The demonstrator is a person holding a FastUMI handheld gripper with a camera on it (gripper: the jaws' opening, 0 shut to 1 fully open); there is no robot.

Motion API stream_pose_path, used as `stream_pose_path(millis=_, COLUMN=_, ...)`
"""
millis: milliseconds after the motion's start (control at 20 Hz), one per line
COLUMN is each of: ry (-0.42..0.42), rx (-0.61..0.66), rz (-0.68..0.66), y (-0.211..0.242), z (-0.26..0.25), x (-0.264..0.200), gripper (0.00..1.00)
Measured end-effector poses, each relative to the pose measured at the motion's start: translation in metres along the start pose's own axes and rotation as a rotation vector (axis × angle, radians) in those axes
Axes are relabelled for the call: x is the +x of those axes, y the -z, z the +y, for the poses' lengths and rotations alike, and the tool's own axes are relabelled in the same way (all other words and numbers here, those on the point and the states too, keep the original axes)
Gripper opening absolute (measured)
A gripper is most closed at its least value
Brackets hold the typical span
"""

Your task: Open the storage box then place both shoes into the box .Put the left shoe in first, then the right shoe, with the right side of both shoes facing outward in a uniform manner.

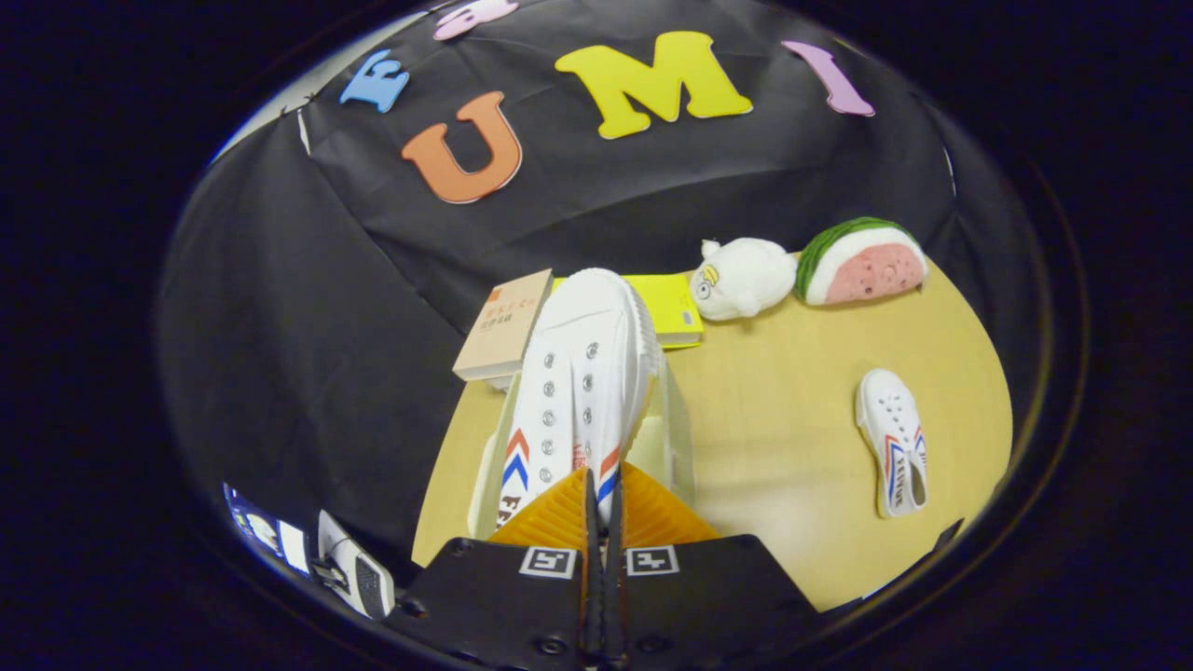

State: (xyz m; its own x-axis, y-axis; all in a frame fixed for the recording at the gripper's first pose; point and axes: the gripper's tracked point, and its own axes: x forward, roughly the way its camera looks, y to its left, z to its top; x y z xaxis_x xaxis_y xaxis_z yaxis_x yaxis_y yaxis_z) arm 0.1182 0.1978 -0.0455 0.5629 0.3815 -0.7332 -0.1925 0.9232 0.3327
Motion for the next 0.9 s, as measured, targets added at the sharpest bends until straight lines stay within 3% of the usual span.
stream_pose_path(millis=500, ry=0.058, rx=-0.026, rz=0.099, y=0.041, z=0.026, x=0.099, gripper=0.06)
stream_pose_path(millis=800, ry=0.11, rx=-0.035, rz=0.226, y=0.081, z=0.024, x=0.134, gripper=0.06)
stream_pose_path(millis=900, ry=0.121, rx=-0.055, rz=0.235, y=0.082, z=0.024, x=0.135, gripper=0.11)
